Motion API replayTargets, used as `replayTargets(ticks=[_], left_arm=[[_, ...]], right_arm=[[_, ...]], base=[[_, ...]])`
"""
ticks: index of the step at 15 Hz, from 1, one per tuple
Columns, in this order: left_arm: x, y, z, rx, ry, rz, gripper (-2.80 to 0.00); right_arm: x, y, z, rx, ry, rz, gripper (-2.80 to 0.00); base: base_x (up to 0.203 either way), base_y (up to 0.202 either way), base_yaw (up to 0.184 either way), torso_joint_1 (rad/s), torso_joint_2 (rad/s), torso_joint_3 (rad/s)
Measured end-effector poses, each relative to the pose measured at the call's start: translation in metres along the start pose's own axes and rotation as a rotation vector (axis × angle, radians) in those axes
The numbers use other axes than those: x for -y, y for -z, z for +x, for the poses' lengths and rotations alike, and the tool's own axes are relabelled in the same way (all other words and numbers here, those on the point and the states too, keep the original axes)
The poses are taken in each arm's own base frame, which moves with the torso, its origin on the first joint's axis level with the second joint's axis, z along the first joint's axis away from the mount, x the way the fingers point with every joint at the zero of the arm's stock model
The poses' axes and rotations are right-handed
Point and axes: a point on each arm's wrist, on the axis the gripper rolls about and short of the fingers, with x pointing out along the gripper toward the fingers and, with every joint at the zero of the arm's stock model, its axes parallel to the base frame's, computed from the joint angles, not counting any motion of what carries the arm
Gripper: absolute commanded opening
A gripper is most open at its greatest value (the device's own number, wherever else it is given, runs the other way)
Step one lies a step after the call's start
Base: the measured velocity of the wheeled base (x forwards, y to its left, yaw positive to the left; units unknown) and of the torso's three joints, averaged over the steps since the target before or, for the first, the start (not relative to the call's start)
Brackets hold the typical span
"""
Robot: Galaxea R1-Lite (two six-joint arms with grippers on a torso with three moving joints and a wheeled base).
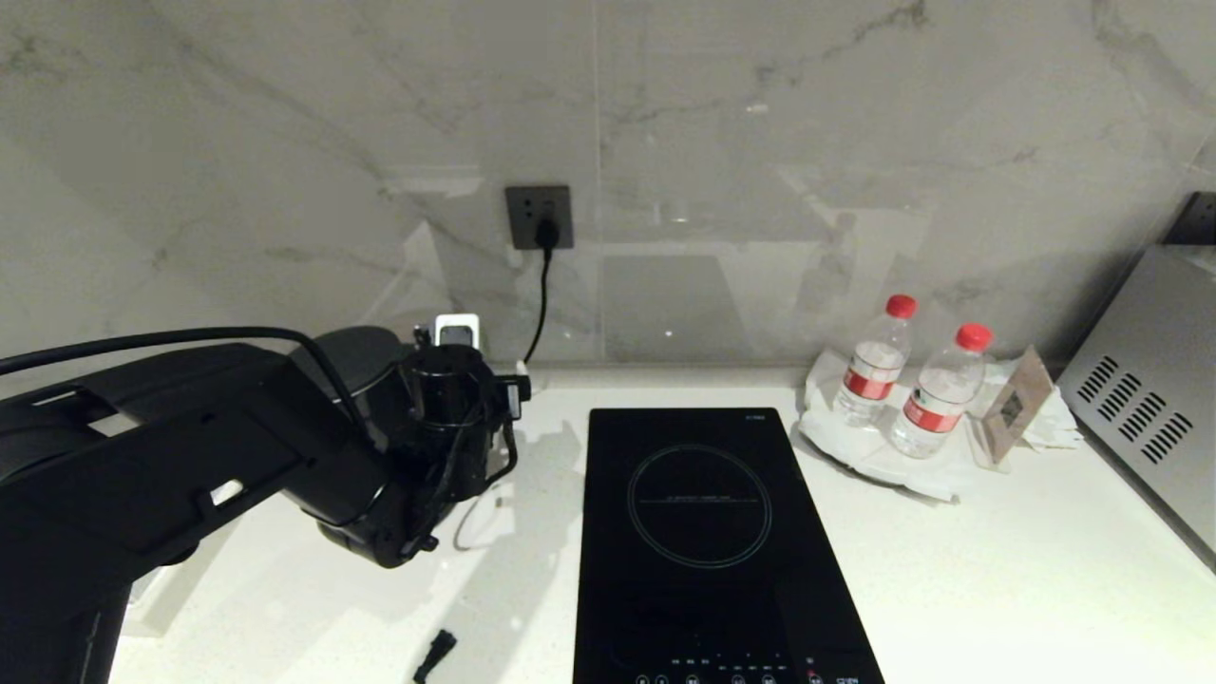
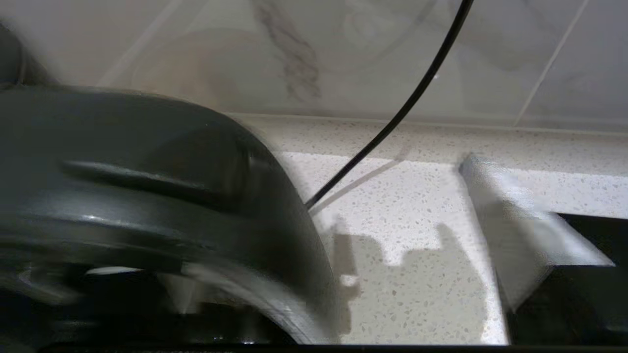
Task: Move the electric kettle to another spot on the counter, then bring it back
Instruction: Pick up the kettle
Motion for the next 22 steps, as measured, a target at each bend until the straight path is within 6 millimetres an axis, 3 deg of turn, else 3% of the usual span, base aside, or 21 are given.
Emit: replayTargets(ticks=[14,22], left_arm=[[0.003,-0.008,-0.013,0.006,0.024,0.003,-2.8],[-0.001,-0.051,-0.028,0.052,0.042,0.024,-2.8]], right_arm=[[0.0,0.0,0.0,0.0,0.0,0.0,-2.8],[0.0,0.0,0.0,0.0,0.0,-0.001,-2.8]], base=[[0.0,0.0,0.0,0.0,0.0,0.0],[0.0,0.0,0.0,0.0,0.0,0.0]])
